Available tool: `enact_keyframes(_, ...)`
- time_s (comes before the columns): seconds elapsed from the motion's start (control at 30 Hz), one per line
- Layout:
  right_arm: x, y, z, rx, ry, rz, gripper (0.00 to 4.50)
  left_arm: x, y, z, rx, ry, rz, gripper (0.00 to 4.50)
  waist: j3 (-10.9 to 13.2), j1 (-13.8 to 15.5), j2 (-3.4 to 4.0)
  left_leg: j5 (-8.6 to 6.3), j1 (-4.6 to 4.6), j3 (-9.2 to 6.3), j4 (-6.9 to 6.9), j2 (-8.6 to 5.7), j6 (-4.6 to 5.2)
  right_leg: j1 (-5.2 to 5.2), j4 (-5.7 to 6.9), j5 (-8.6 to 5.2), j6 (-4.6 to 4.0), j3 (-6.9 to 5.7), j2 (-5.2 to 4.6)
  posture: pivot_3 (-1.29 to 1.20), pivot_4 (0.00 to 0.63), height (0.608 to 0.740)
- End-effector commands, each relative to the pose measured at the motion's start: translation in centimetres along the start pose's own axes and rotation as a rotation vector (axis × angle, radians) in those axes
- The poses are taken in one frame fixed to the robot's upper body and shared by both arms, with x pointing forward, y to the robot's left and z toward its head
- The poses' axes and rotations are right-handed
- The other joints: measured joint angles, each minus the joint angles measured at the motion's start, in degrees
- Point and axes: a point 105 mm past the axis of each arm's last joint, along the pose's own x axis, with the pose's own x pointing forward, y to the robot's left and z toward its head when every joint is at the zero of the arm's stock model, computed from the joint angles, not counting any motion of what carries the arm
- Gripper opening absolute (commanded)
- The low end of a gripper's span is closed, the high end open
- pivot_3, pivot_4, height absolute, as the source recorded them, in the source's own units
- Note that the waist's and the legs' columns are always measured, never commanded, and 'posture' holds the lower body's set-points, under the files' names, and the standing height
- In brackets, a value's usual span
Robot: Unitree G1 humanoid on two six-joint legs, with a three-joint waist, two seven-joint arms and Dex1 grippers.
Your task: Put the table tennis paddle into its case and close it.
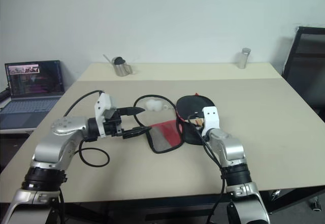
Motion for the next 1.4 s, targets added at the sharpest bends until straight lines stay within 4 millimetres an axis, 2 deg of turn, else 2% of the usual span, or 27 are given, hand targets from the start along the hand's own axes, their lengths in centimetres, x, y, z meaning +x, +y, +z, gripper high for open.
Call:
enact_keyframes(0.03, -0.3, -0.9, 0.9, -0.005, -0.042, -0.044, 1.11, -0.1, 0.0, 1.1, 0.050, -0.026, 0.003, 4.31, 0.0, 0.0, 0.00, 0.00, 0.00, 0.00, 0.00, 0.00, 0.00, 0.00, 0.00, 0.00, 0.00, 0.00, 0.00, 0.00, 0.150, 0.740)
enact_keyframes(0.27, -0.7, -0.9, 1.2, -0.003, -0.054, -0.060, 1.11, -0.2, 0.0, 1.1, 0.050, -0.025, 0.003, 4.31, 0.0, 0.0, 0.00, 0.00, 0.00, 0.00, 0.00, 0.00, 0.00, 0.00, 0.00, 0.00, 0.00, -0.01, 0.00, 0.00, 0.150, 0.740)
enact_keyframes(0.47, -0.7, -1.3, 0.7, 0.011, -0.038, -0.081, 1.11, -0.1, 0.0, 1.0, 0.050, -0.025, 0.001, 4.31, 0.0, 0.0, 0.00, 0.00, 0.00, 0.00, 0.00, 0.00, 0.00, 0.00, -0.01, 0.00, 0.00, 0.00, 0.00, 0.00, 0.150, 0.740)
enact_keyframes(0.77, -0.4, -0.5, 0.7, 0.032, -0.034, -0.053, 1.11, -0.2, 0.0, 0.9, 0.051, -0.023, 0.006, 4.31, 0.0, 0.0, -0.02, 0.00, 0.00, -0.01, 0.00, 0.00, 0.00, 0.00, -0.02, 0.00, 0.00, -0.01, 0.00, 0.00, 0.150, 0.740)
enact_keyframes(1.1, -1.2, 0.3, 1.8, 0.024, -0.069, -0.013, 4.48, -0.3, 0.1, 0.8, 0.053, -0.021, 0.021, 4.31, 0.0, 0.1, -0.01, 0.00, -0.01, 0.00, 0.00, 0.00, 0.00, 0.00, -0.01, 0.00, 0.00, -0.01, 0.00, 0.00, 0.150, 0.740)
enact_keyframes(1.2, -2.9, 2.2, 3.2, 0.008, -0.101, 0.115, 4.48, -0.6, 0.3, 0.7, 0.050, -0.016, 0.042, 4.31, 0.0, 0.1, -0.01, 0.00, -0.01, 0.00, -0.01, 0.00, 0.00, -0.01, -0.03, 0.00, 0.00, 0.00, 0.00, 0.00, 0.150, 0.740)
enact_keyframes(1.33, -7.0, 4.2, 6.4, -0.092, -0.203, 0.352, 4.48, -1.5, 0.8, -0.2, 0.032, 0.010, 0.088, 4.31, 0.0, 0.1, 0.00, -0.01, -0.01, -0.01, -0.02, 0.02, 0.00, -0.02, -0.04, 0.00, 0.00, -0.01, 0.00, 0.00, 0.150, 0.740)
enact_keyframes(1.4, -8.3, 4.6, 6.8, -0.147, -0.219, 0.418, 4.48, -1.7, 0.9, -0.4, 0.026, 0.018, 0.096, 4.31, 0.0, 0.1, -0.02, -0.01, -0.01, -0.02, -0.02, 0.01, 0.00, -0.01, -0.07, -0.01, 0.00, -0.03, 0.00, 0.00, 0.150, 0.740)
